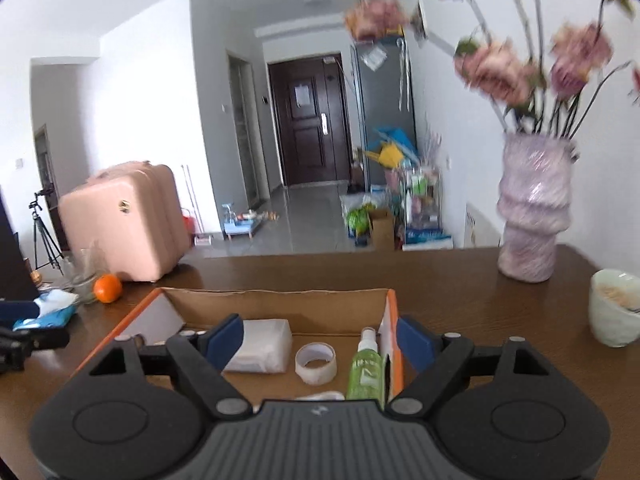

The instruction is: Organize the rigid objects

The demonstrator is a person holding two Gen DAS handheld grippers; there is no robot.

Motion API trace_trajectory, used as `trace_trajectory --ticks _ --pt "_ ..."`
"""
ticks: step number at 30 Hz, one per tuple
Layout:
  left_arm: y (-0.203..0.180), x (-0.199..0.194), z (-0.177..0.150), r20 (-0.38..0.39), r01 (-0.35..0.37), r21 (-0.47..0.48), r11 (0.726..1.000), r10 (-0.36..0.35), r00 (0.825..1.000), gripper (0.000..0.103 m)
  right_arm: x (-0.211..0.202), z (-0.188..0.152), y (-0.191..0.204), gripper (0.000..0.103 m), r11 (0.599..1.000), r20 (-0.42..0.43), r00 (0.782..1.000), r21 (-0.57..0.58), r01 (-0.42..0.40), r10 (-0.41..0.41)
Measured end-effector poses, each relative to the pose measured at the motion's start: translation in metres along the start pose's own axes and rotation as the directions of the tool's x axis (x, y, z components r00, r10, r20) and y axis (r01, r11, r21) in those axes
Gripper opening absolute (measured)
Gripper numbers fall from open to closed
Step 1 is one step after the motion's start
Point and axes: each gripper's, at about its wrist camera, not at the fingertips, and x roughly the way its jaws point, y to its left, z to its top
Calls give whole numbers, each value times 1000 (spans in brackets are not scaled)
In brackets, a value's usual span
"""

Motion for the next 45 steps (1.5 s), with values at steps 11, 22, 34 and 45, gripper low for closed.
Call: trace_trajectory --ticks 11,22,34,45 --pt "-25 -136 -102 181 -95 -14 995 96 979 96 -154 -89 51 94 994 86 993 -85 -68 75" --pt "-40 -222 -217 165 -134 -73 988 144 976 101 -231 -205 103 94 990 103 991 -121 -68 80" --pt "-31 -236 -238 140 -130 -117 985 146 979 101 -262 -226 119 94 983 89 994 -175 -54 71" --pt "-29 -210 -236 112 -94 -127 987 108 988 102 -237 -223 117 94 989 53 998 -148 -20 28"
